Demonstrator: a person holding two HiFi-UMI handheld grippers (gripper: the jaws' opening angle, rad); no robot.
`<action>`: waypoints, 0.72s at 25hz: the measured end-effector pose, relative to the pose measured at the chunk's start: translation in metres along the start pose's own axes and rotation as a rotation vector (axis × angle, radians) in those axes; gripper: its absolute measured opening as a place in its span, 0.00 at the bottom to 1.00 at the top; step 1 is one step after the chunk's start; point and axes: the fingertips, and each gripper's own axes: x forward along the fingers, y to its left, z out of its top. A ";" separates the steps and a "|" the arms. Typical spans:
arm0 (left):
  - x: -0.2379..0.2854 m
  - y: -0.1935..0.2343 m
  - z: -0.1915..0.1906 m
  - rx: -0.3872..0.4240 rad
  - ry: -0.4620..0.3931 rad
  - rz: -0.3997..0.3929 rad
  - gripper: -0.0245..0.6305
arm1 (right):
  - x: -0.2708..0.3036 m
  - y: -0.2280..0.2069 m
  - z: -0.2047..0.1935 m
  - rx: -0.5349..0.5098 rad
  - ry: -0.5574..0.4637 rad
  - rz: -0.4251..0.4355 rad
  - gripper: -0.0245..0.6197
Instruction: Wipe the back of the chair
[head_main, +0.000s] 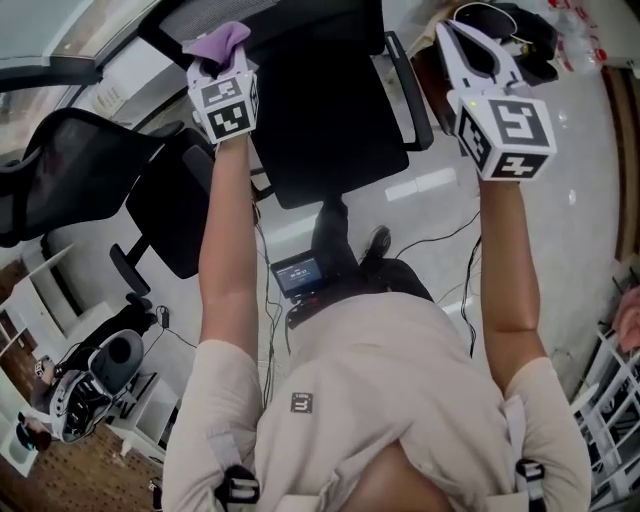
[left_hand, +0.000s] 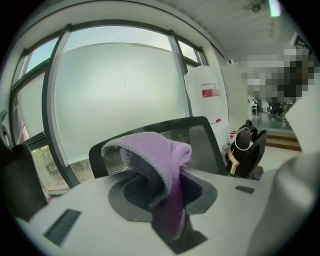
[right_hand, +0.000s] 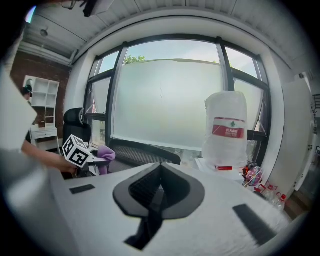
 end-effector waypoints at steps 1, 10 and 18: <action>-0.010 0.000 0.005 0.006 -0.008 0.000 0.21 | -0.006 0.000 0.003 -0.001 -0.005 0.002 0.03; -0.114 -0.005 0.075 0.057 -0.136 -0.016 0.21 | -0.071 0.001 0.038 -0.011 -0.057 0.004 0.03; -0.206 -0.010 0.146 0.101 -0.258 -0.033 0.21 | -0.130 0.003 0.064 0.013 -0.101 0.027 0.03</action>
